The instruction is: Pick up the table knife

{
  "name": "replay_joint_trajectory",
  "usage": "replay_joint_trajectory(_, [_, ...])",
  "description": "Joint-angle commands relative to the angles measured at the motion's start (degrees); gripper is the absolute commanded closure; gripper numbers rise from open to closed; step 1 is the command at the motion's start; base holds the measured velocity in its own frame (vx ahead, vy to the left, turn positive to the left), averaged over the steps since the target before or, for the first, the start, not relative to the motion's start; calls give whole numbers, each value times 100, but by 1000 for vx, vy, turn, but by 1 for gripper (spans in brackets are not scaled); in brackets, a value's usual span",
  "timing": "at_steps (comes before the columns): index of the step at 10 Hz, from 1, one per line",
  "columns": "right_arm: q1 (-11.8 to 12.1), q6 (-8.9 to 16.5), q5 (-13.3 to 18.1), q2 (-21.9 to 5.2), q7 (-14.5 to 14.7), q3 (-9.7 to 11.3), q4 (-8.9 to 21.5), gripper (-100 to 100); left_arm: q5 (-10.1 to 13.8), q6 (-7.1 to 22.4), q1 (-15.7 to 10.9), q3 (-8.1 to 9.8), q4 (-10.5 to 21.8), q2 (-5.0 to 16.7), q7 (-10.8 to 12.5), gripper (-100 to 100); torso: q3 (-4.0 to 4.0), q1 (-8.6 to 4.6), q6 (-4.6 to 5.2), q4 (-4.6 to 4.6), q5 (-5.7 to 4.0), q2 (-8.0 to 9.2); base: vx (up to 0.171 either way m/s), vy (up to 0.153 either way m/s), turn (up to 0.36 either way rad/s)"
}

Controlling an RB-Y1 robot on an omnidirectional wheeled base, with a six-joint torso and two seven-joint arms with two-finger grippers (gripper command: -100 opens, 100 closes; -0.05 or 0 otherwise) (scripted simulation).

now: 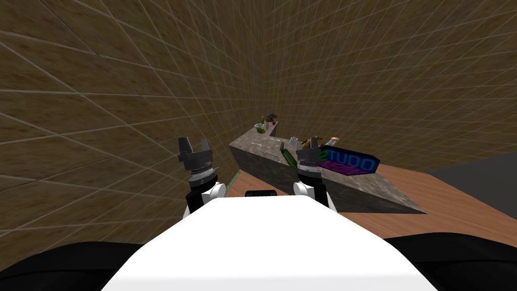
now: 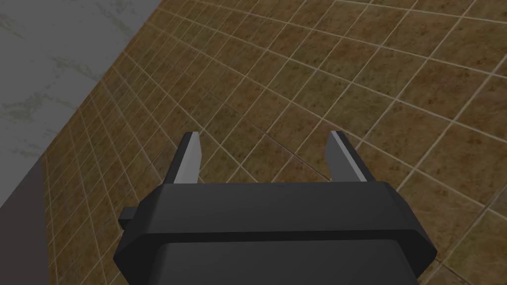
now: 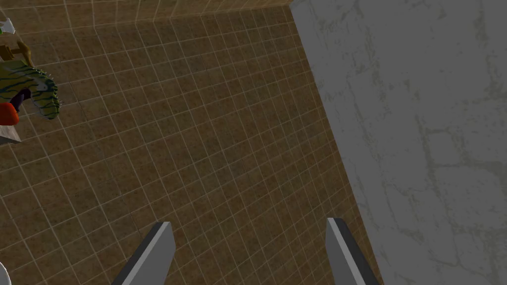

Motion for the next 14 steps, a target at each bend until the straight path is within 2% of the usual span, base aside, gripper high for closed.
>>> replay_joint_trajectory(1, [-42,43,32,-225,9,-1,-25,-100,0,0,0,0,0,0,0,0,0,0,0,0,0,0,1,-2,23])
replay_joint_trajectory(4, [-191,215,160,-734,41,-3,-109,-100,0,0,0,0,0,0,0,0,-1,-6,-1,0,-1,-2,3,-12,53])
replay_joint_trajectory(5, [-191,215,160,-797,41,-3,-109,-100,0,0,0,0,0,0,0,0,-1,-8,-1,0,-2,-2,4,-11,20])
replay_joint_trajectory(7, [-320,389,291,-1182,72,2,-181,-100,0,0,0,0,0,0,0,0,-1,-5,-1,0,-1,-2,4,-9,82])
replay_joint_trajectory(8, [-320,389,291,-1236,72,2,-181,-100,0,0,0,0,0,0,0,0,-2,-6,-1,-1,-1,-3,5,-12,31])
replay_joint_trajectory(10, [-452,601,454,-1628,107,12,-257,-100,0,0,0,0,0,0,0,0,-2,-6,-1,-1,-1,-3,6,-14,109])
replay_joint_trajectory(11, [-452,601,454,-1711,107,12,-257,-100,0,0,0,0,0,0,0,0,-3,-8,-2,-1,-1,-5,10,-19,42])
replay_joint_trajectory(13, [-572,846,644,-2103,144,31,-329,-100,0,0,0,0,0,0,0,0,-3,-8,-1,-1,-2,-5,10,-20,129])
replay_joint_trajectory(14, [-572,846,644,-2217,144,31,-329,-100,0,0,0,0,0,0,0,0,-4,-10,-2,-1,-2,-6,5,-23,67])
